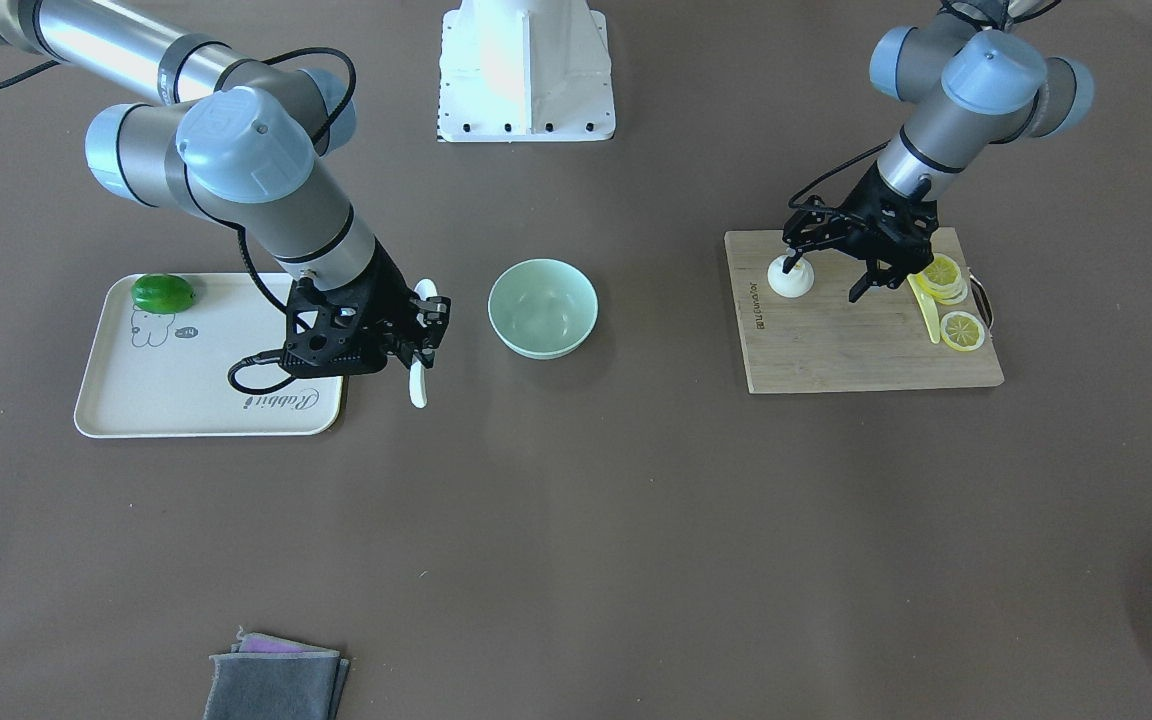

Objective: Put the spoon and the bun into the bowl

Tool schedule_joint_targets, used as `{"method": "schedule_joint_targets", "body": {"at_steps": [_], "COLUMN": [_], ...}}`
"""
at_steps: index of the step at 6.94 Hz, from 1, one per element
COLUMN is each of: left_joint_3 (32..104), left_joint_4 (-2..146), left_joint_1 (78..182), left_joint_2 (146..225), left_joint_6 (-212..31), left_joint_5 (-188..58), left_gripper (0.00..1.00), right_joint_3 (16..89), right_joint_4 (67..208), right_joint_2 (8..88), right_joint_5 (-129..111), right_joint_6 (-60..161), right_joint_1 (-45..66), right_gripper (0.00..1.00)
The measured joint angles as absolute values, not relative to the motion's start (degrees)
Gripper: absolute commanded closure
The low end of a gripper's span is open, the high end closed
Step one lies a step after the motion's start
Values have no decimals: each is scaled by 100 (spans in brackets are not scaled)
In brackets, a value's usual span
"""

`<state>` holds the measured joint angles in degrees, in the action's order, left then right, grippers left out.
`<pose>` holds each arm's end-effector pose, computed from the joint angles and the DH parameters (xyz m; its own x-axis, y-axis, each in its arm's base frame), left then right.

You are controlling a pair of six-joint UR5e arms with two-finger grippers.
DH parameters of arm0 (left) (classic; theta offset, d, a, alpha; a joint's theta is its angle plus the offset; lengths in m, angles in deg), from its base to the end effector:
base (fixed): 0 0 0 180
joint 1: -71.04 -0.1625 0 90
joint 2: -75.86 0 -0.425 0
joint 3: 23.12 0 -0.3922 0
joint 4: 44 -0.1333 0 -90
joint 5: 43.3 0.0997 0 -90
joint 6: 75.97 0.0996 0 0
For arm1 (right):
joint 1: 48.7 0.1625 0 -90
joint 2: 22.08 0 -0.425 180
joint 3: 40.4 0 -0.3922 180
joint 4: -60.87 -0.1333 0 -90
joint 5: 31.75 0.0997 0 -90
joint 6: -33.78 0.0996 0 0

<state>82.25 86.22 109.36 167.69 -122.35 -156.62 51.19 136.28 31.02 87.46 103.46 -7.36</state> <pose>0.3490 -0.3954 0.4365 0.5181 0.3980 -0.7571 -0.0687 0.9016 0.4270 -0.4633 -0.5204 0.2308 0.5214 0.0550 0.8515 -0.1093 0.9940 0.0027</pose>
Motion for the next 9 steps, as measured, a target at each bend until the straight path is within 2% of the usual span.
{"method": "schedule_joint_targets", "body": {"at_steps": [1,2,3,4,5,9], "left_joint_3": [8226,8225,8218,8208,8201,8446], "left_joint_4": [8677,8696,8707,8715,8720,8690], "left_joint_1": [10866,10816,10767,10724,10698,10784], "left_joint_2": [16729,16718,16722,16734,16748,16709], "left_joint_6": [-12237,-12240,-12246,-12285,-12353,-12483], "left_joint_5": [-15660,-15660,-15657,-15653,-15651,-15818], "left_gripper": [10,30,65,96,100,100], "right_joint_3": [5116,5112,5111,5110,5109,4914], "right_joint_4": [13640,13642,13639,13638,13637,13638], "right_joint_2": [3037,2995,2967,2949,2930,2659], "right_joint_5": [8703,8623,8552,8517,8492,8334], "right_joint_6": [10381,10410,10452,10477,10499,10667], "right_joint_1": [-806,-880,-953,-1003,-1050,-1213], "right_gripper": [100,100,100,100,100,100]}}
